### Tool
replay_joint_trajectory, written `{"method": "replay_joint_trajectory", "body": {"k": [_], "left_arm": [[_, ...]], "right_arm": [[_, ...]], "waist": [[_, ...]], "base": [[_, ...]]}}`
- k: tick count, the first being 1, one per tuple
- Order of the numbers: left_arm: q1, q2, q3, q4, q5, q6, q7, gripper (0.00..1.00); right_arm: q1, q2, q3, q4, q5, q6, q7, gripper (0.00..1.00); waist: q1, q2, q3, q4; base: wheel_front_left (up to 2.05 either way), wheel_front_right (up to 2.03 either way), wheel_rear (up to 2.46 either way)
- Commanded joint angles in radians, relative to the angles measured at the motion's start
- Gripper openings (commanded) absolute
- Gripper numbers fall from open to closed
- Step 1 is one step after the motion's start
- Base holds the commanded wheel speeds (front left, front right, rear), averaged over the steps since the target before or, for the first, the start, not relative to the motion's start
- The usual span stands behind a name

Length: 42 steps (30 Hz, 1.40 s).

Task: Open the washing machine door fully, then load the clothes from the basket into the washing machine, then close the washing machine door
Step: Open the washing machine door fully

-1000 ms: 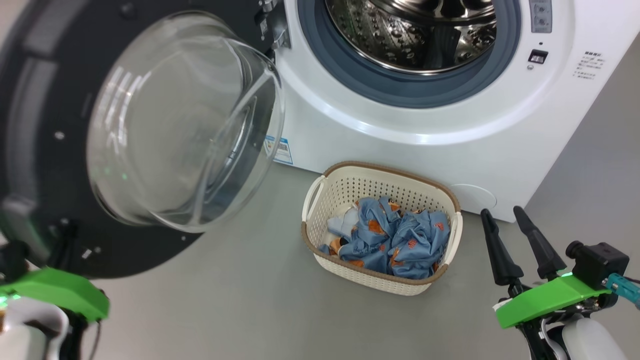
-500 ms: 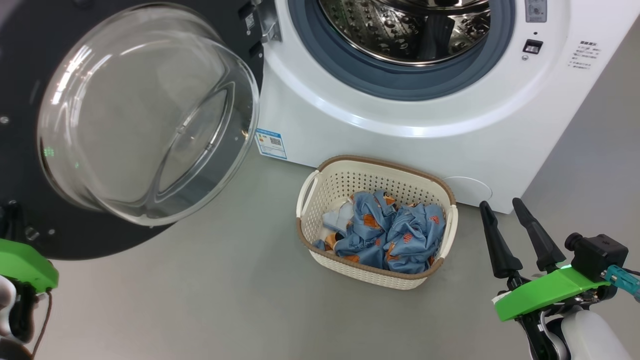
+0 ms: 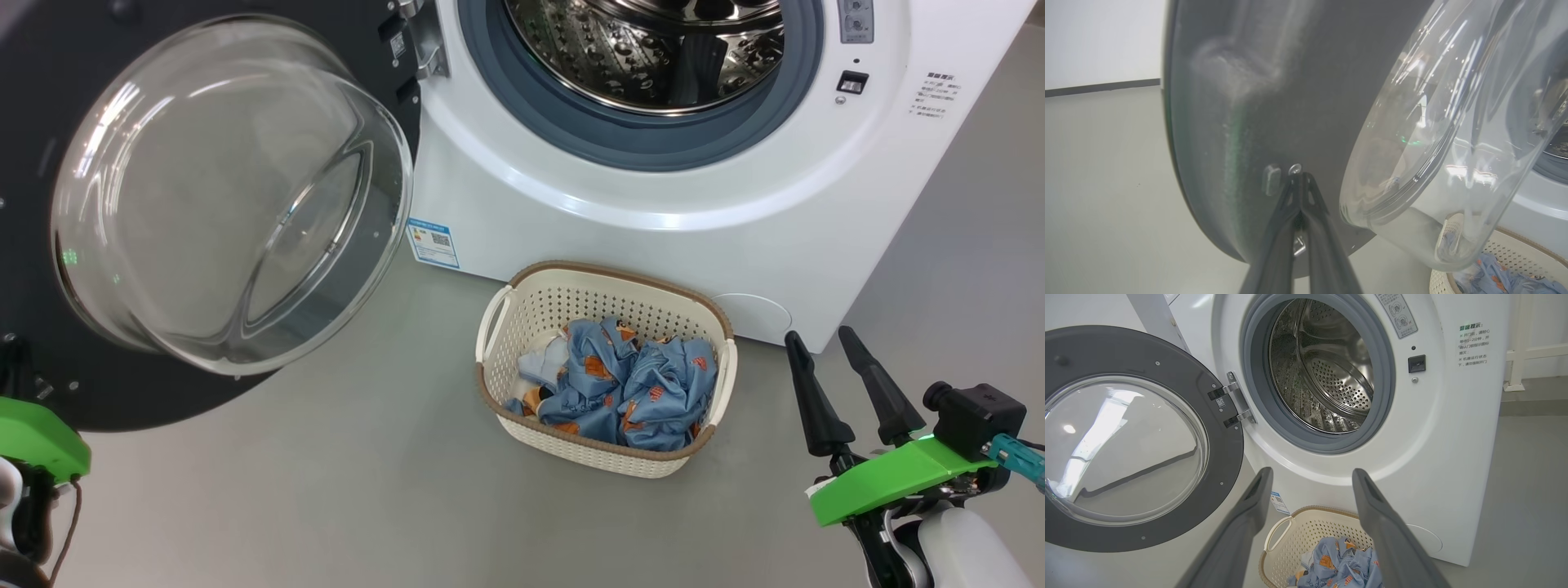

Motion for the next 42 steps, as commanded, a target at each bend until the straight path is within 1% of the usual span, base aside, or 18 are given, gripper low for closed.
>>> {"method": "replay_joint_trajectory", "body": {"k": [1,6,15,16,17,18,19,21,25,26,32,36,42], "left_arm": [[-0.045,0.063,0.025,-0.005,0.003,-0.002,-0.016,0.0],[-0.03,0.053,0.011,-0.013,0.008,-0.014,-0.03,0.0],[0.035,0.029,0.012,-0.088,0.014,-0.013,-0.044,0.0],[0.047,0.024,0.014,-0.105,0.014,-0.01,-0.044,0.12],[0.061,0.02,0.015,-0.123,0.016,-0.007,-0.045,0.34],[0.076,0.016,0.016,-0.143,0.018,-0.003,-0.045,0.72],[0.091,0.011,0.017,-0.164,0.019,0.001,-0.046,1.0],[0.12,0.005,0.021,-0.209,0.022,0.008,-0.046,1.0],[0.191,-0.017,0.035,-0.333,0.028,0.038,-0.046,1.0],[0.237,-0.031,0.049,-0.399,0.024,0.053,-0.046,1.0],[0.362,-0.064,0.051,-0.585,0.041,0.103,-0.046,1.0],[0.426,-0.079,0.045,-0.684,0.048,0.139,-0.039,1.0],[0.49,-0.104,0.027,-0.792,0.053,0.17,-0.027,1.0]], "right_arm": [[-0.021,-0.006,0.024,-0.021,-0.005,0.002,-0.012,1.0],[-0.015,-0.003,0.019,-0.021,-0.006,0.002,-0.012,1.0],[-0.014,0.001,0.017,-0.02,-0.007,0.002,-0.012,1.0],[-0.013,0.001,0.016,-0.02,-0.007,0.002,-0.012,1.0],[-0.011,0.001,0.016,-0.02,-0.006,0.002,-0.012,1.0],[-0.009,0.001,0.016,-0.02,-0.006,0.002,-0.012,1.0],[-0.006,0.001,0.016,-0.02,-0.006,0.002,-0.012,1.0],[-0.002,0.001,0.017,-0.02,-0.006,0.002,-0.012,1.0],[0.003,0.001,0.021,-0.02,-0.006,0.002,-0.012,1.0],[0.004,0.003,0.023,-0.02,-0.007,0.002,-0.012,1.0],[0.012,0.004,0.033,-0.02,-0.006,0.002,-0.012,1.0],[0.013,0.003,0.045,-0.02,-0.006,0.002,-0.012,1.0],[0.013,-0.001,0.057,-0.017,-0.006,0.002,-0.012,1.0]], "waist": [[0.0,0.0,-0.003,-0.003],[0.0,0.0,-0.01,-0.007],[0.0,0.0,-0.023,-0.026],[0.0,0.0,-0.026,-0.03],[0.0,0.0,-0.029,-0.034],[0.0,0.0,-0.033,-0.039],[0.0,0.0,-0.035,-0.043],[0.0,0.0,-0.042,-0.053],[0.0,0.0,-0.056,-0.078],[0.0,0.0,-0.063,-0.095],[0.0,0.0,-0.081,-0.144],[0.0,0.0,-0.086,-0.183],[0.0,0.0,-0.091,-0.24]], "base": [[0.0,0.0,0.0],[0.0,0.0,0.0],[0.0,0.0,0.0],[0.0,0.0,0.0],[0.0,0.0,0.0],[0.0,0.0,0.0],[0.0,0.0,0.0],[0.0,0.0,0.0],[0.0,0.0,0.0],[0.0,0.0,0.0],[0.0,0.0,0.0],[0.0,0.0,0.0],[0.0,0.0,0.0]]}}
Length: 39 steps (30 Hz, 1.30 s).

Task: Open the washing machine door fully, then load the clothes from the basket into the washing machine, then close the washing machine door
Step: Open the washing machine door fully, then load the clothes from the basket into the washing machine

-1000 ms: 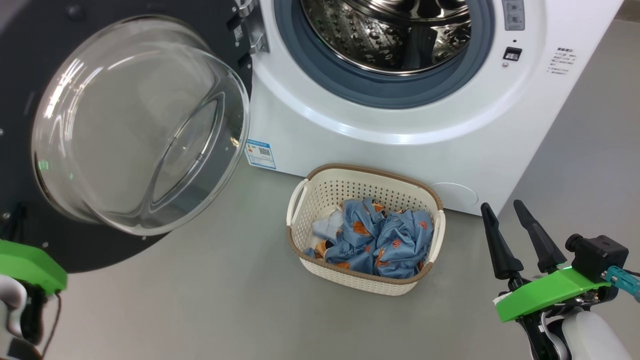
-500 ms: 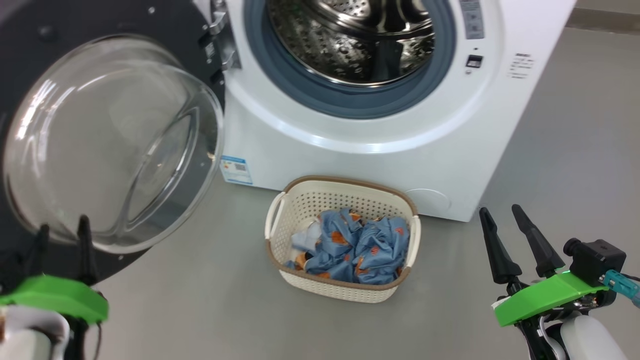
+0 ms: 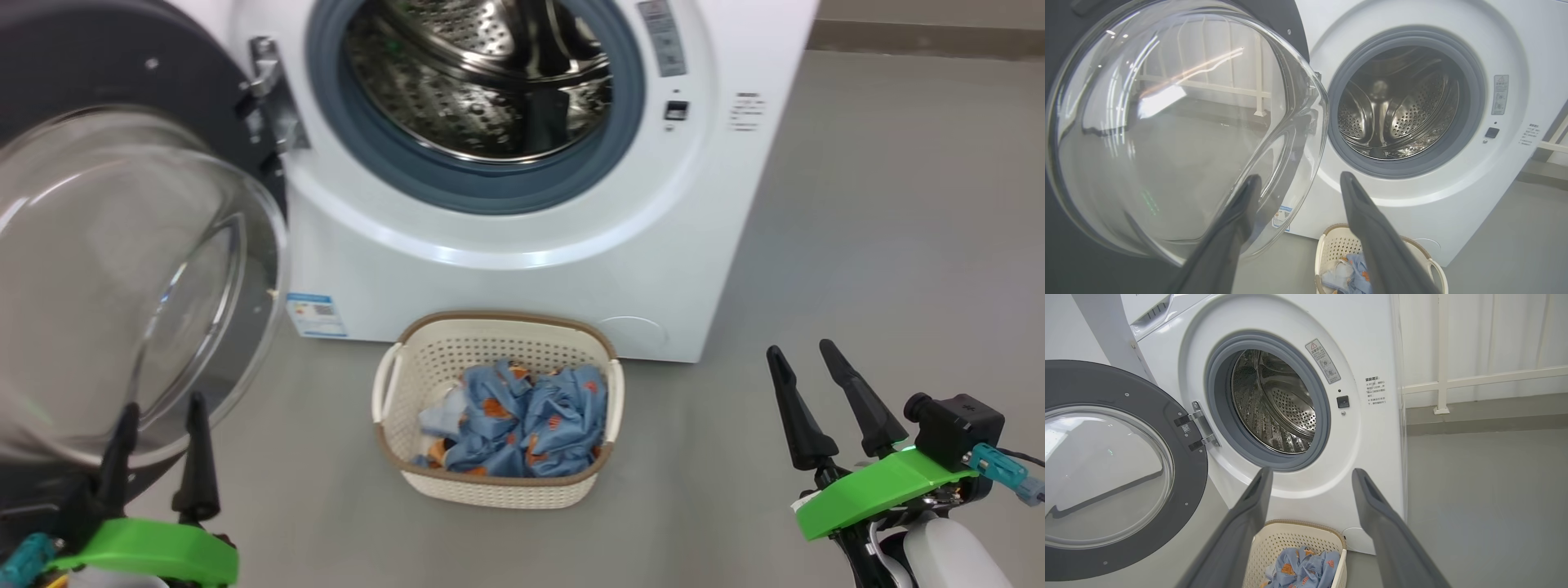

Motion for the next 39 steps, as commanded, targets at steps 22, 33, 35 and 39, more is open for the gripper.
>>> {"method": "replay_joint_trajectory", "body": {"k": [22,33,35,39], "left_arm": [[0.054,-0.042,-0.013,-0.107,0.051,0.001,-0.015,1.0],[0.057,-0.062,0.0,-0.115,0.066,-0.023,-0.017,1.0],[0.057,-0.066,0.004,-0.112,0.07,-0.026,-0.017,1.0],[0.056,-0.074,0.011,-0.107,0.075,-0.036,-0.017,1.0]], "right_arm": [[-0.009,-0.051,0.043,-0.028,-0.019,0.002,-0.012,1.0],[-0.007,-0.063,0.04,-0.029,-0.026,0.002,-0.012,1.0],[-0.007,-0.064,0.04,-0.028,-0.026,0.002,-0.012,1.0],[-0.006,-0.065,0.039,-0.028,-0.027,0.002,-0.012,1.0]], "waist": [[0.0,0.0,-0.016,-0.16],[0.0,0.0,-0.017,-0.17],[0.0,0.0,-0.018,-0.17],[0.0,0.0,-0.019,-0.168]], "base": [[0.0,0.0,0.0],[0.0,0.0,0.0],[0.0,0.0,0.0],[0.0,0.0,0.0]]}}
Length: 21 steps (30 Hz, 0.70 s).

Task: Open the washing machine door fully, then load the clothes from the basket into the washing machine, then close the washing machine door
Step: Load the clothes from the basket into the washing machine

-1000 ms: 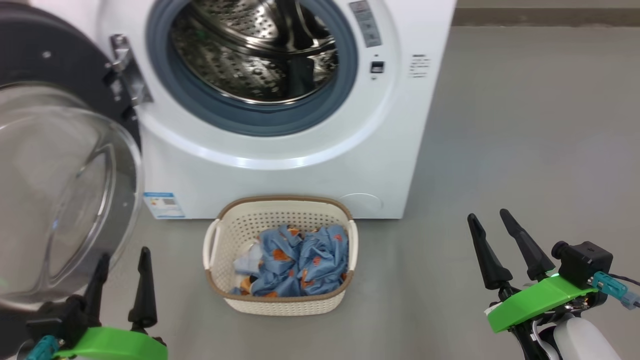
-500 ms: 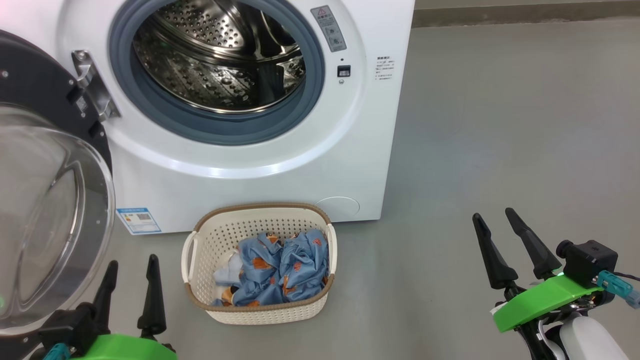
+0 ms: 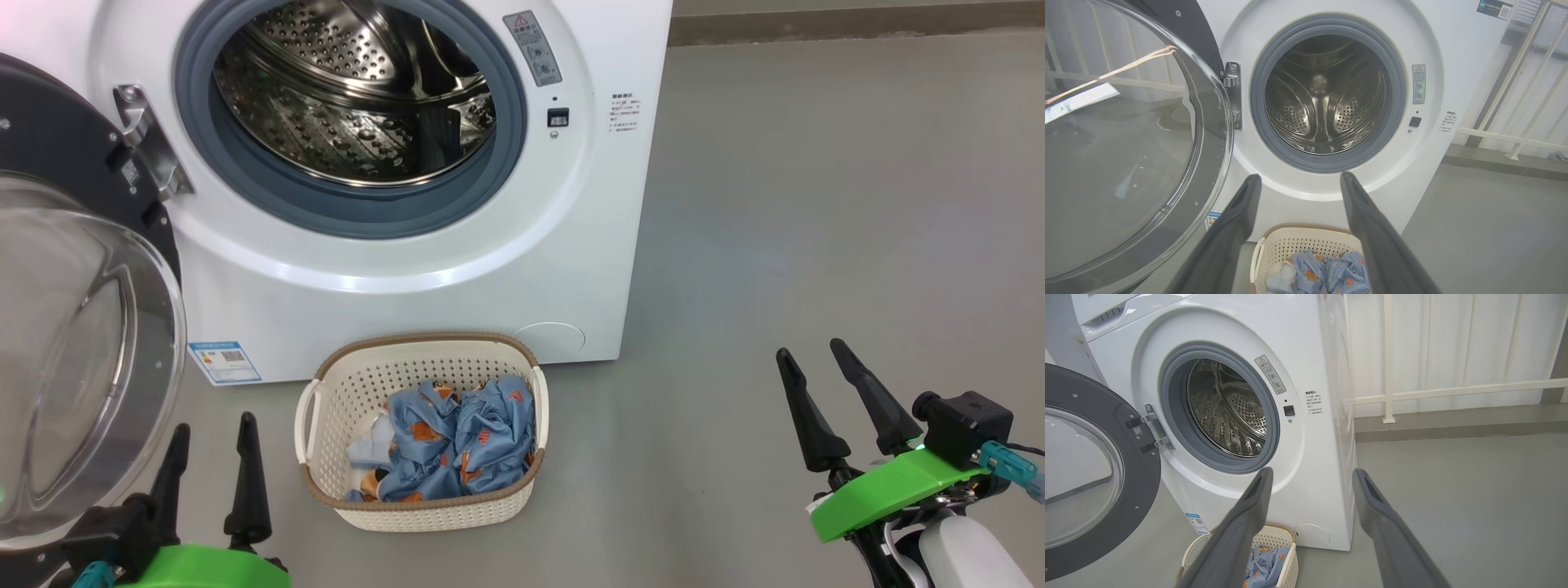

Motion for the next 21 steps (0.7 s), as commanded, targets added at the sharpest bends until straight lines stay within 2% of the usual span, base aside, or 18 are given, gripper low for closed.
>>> {"method": "replay_joint_trajectory", "body": {"k": [1,21], "left_arm": [[-0.019,0.012,0.041,-0.02,0.013,-0.007,-0.01,1.0],[-0.026,-0.005,0.067,-0.013,0.049,-0.034,-0.01,1.0]], "right_arm": [[-0.006,-0.012,0.016,-0.026,-0.011,0.002,-0.012,1.0],[-0.009,-0.005,0.01,-0.026,-0.015,0.002,-0.012,1.0]], "waist": [[0.0,0.0,-0.001,0.001],[0.0,0.0,0.005,0.002]], "base": [[0.0,0.0,0.0],[0.04,-0.02,-0.02]]}}
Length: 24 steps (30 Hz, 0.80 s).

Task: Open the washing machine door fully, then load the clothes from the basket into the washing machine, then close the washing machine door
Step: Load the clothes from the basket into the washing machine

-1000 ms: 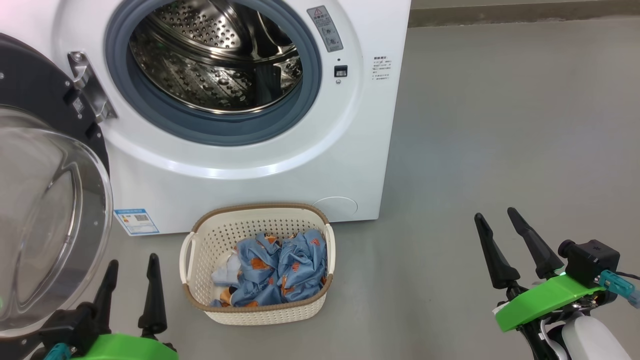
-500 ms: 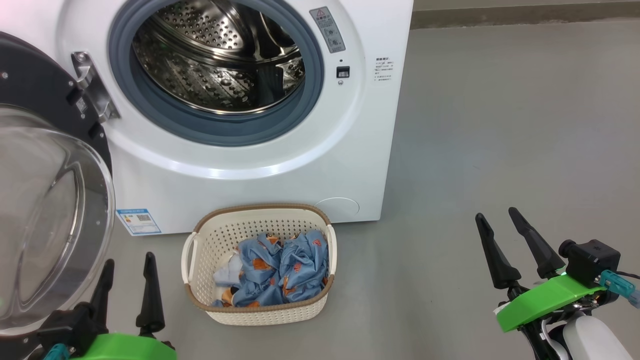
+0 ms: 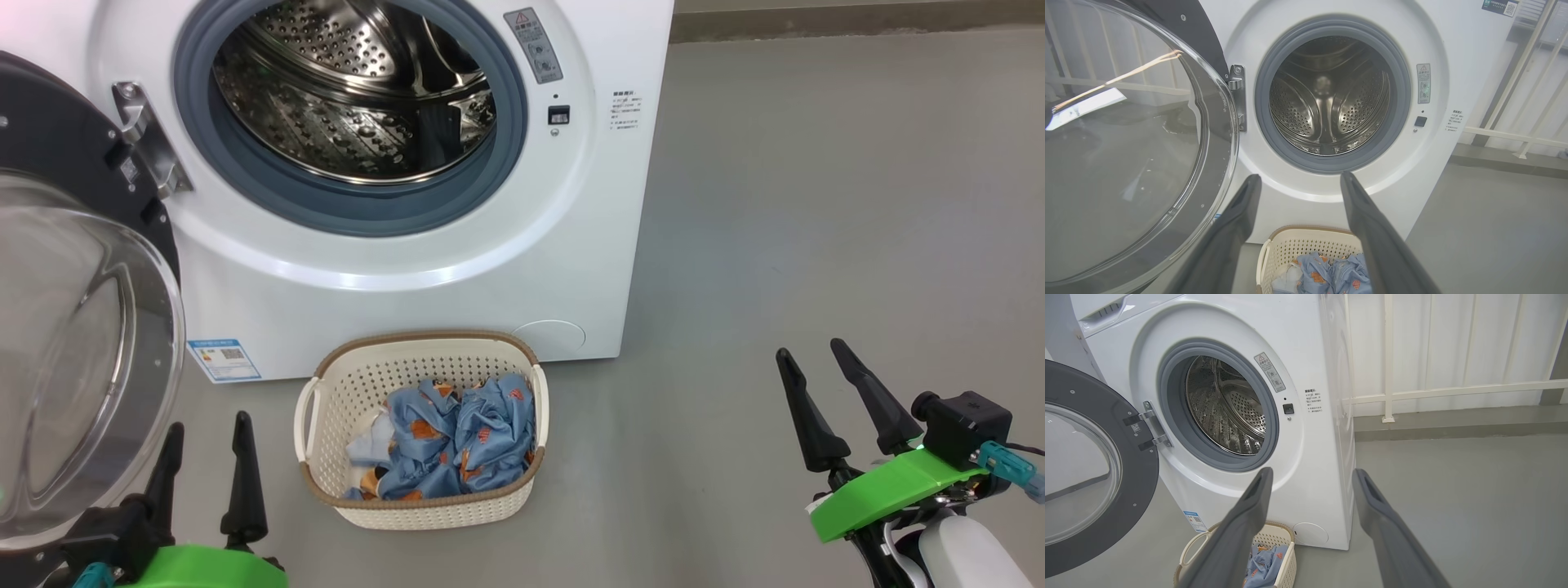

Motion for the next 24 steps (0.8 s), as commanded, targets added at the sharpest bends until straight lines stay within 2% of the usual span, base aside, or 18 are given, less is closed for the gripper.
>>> {"method": "replay_joint_trajectory", "body": {"k": [1,24], "left_arm": [[-0.026,0.014,0.039,-0.019,0.009,-0.003,-0.006,1.0],[-0.043,-0.01,0.075,-0.018,0.032,-0.021,-0.006,1.0]], "right_arm": [[-0.009,-0.006,0.013,-0.026,-0.001,0.002,-0.012,1.0],[-0.015,-0.006,0.007,-0.029,0.002,0.002,-0.012,1.0]], "waist": [[0.0,0.0,0.0,0.0],[0.0,0.0,0.023,0.011]], "base": [[0.39,-0.34,-0.06],[0.91,-0.9,0.0]]}}
